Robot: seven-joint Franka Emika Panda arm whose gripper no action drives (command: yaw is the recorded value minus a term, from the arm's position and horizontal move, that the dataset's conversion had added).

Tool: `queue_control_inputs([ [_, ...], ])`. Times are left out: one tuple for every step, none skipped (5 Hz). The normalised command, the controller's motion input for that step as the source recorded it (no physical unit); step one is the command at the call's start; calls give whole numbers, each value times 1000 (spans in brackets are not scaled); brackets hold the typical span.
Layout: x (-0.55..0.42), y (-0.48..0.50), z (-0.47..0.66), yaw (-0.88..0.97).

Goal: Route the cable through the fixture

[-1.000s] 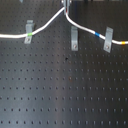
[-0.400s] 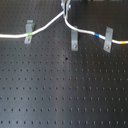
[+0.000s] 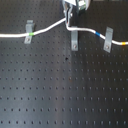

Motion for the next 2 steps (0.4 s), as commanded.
queue_control_inputs([
  [-395,169,221,0],
  [-311,143,215,49],
])
